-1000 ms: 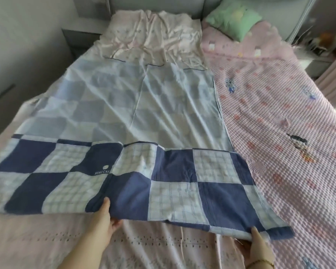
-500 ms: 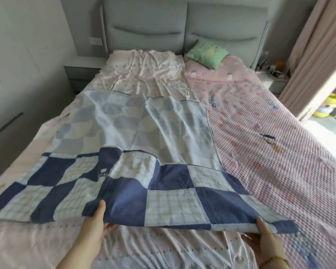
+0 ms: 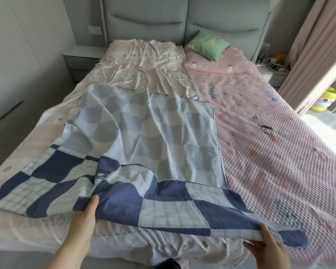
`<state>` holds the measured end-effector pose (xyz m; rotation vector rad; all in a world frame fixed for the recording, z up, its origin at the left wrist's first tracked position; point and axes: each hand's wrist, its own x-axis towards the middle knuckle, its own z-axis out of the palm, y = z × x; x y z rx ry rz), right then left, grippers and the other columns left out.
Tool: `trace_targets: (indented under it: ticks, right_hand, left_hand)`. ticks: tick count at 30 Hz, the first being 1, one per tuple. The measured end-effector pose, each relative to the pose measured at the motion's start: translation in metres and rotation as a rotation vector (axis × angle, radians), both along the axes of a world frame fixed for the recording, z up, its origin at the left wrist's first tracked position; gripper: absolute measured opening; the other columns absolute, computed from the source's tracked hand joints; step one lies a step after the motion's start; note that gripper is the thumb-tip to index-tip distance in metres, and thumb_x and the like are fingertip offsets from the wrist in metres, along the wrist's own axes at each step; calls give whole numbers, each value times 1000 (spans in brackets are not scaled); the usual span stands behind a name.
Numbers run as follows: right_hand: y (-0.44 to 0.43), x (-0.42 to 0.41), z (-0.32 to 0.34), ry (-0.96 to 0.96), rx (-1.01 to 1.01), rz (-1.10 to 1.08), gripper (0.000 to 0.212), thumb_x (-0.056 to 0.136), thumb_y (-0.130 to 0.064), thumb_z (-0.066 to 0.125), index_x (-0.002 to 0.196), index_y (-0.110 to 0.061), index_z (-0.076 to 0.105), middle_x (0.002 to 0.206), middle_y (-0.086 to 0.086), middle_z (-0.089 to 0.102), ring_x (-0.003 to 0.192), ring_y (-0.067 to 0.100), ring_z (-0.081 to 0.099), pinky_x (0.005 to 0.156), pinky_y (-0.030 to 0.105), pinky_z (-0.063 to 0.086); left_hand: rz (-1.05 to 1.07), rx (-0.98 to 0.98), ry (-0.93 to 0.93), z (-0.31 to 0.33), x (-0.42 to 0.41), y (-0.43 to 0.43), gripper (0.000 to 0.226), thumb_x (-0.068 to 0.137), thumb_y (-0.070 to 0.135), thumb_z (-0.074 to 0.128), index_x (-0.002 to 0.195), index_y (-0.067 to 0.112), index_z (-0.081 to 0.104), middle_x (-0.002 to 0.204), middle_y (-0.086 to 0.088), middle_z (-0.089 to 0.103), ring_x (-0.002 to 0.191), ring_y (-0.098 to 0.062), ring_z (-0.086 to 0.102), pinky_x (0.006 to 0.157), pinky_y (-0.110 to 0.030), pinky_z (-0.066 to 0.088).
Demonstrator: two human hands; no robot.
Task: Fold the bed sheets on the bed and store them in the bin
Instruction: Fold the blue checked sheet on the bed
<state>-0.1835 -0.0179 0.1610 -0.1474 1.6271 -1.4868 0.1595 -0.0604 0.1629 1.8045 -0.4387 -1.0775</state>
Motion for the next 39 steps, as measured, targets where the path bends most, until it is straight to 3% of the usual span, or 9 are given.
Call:
trace_targets:
  ticks: [3,6,12,17,21,27,30,33,39]
  right_hand:
    - [-17,-5,1,9,-45,52,26,84,-5,58,60,-10,70,106,21,54,35,6,58,33,20,47]
    - [-36,-11,6,-13,-34,135,26,97,-12,41,74,-9,54,111,23,50,40,4,60,37,19,48]
    - [-78,-18,12,37,-29,201,24,98,-18,39,78,-13,51,52,-1,66,50,0,63,46,14,49]
    - [-141,-14,17,40,-23,48,24,96,-13,44,74,-5,49,64,13,58,60,25,58,38,21,51]
    - [-202,-23,10,70,38,82,25,96,-20,46,74,-9,50,42,-4,61,40,6,60,42,20,52]
    - [-302,-42,-15,134,111,182,25,96,-30,45,77,-14,51,58,1,62,67,14,53,62,26,42]
    - [-325,-39,-36,190,143,387,12,94,-29,47,100,-21,52,92,-7,56,83,14,49,78,28,40]
    - [-334,-21,-56,308,192,613,37,96,-17,47,132,-13,43,120,0,46,115,24,44,103,40,32]
    - [-314,29,-87,321,223,805,44,89,10,46,133,10,38,142,23,37,129,34,37,97,29,34]
  left_hand:
    - [-20,8,-42,11,4,-11,47,94,27,47,127,-7,47,131,-24,49,121,-36,44,97,-39,33]
    - [-39,9,-117,22,8,-28,51,95,27,47,134,-6,41,139,-24,42,128,-36,38,101,-38,29]
    - [-66,34,-179,22,6,-79,56,95,32,44,138,-3,35,142,-23,37,130,-37,35,103,-39,28]
    - [-42,74,-235,24,-2,-134,52,96,30,42,129,-10,42,129,-32,47,118,-41,46,93,-40,35]
    - [-16,103,-188,27,-13,-185,49,96,27,45,122,-14,47,127,-32,49,118,-42,47,94,-40,39]
    - [-136,106,-333,29,-34,-280,45,99,24,39,127,-10,45,133,-27,46,123,-38,43,99,-38,35]
    - [-462,15,-338,7,-37,-302,42,101,25,32,141,13,35,151,-5,27,138,-21,26,108,-29,22]
    - [-718,179,-464,-36,-29,-306,46,100,32,31,145,28,24,155,2,13,143,-19,12,115,-33,14]
    - [-682,404,-476,-101,22,-258,52,98,30,41,145,19,24,152,-3,24,138,-21,27,110,-29,25]
